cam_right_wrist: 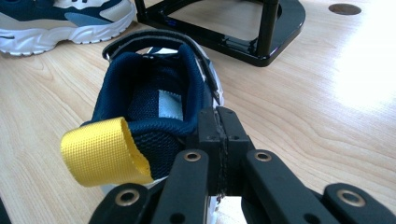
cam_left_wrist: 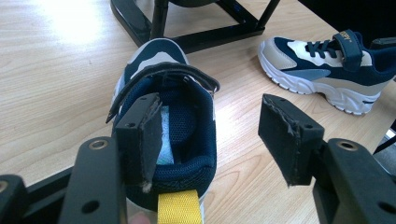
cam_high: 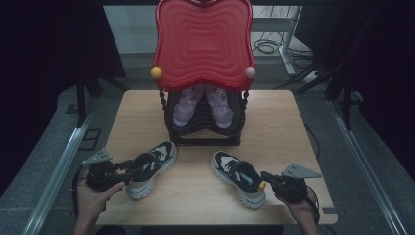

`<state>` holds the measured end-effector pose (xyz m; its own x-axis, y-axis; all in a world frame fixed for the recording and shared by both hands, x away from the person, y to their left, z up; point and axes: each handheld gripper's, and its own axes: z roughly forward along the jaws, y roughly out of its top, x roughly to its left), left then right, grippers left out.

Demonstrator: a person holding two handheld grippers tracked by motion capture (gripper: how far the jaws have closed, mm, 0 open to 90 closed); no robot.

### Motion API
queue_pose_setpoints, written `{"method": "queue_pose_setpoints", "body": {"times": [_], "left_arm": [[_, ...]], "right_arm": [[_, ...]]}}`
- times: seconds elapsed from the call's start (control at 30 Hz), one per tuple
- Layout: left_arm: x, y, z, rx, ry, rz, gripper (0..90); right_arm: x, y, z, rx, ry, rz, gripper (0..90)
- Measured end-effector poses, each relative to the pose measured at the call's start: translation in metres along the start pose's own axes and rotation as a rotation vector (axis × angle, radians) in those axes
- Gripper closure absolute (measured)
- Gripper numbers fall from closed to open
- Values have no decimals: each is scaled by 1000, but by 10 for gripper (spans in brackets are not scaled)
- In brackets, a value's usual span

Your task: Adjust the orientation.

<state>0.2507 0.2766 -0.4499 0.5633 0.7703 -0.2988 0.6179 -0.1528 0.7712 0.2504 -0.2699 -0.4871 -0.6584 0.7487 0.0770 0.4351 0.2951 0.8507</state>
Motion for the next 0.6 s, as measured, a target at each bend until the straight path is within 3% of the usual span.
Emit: {"method": "queue_pose_setpoints", "body": {"times": [0.3,0.6], "left_arm": [[3,0,-6,-16,11,-9,400],[9,0,-11,-33,27,-22,401]], "right_arm": [[-1,3,-3,-28,-26,13,892],[-2,6,-5,-55,-17,16,874]]}}
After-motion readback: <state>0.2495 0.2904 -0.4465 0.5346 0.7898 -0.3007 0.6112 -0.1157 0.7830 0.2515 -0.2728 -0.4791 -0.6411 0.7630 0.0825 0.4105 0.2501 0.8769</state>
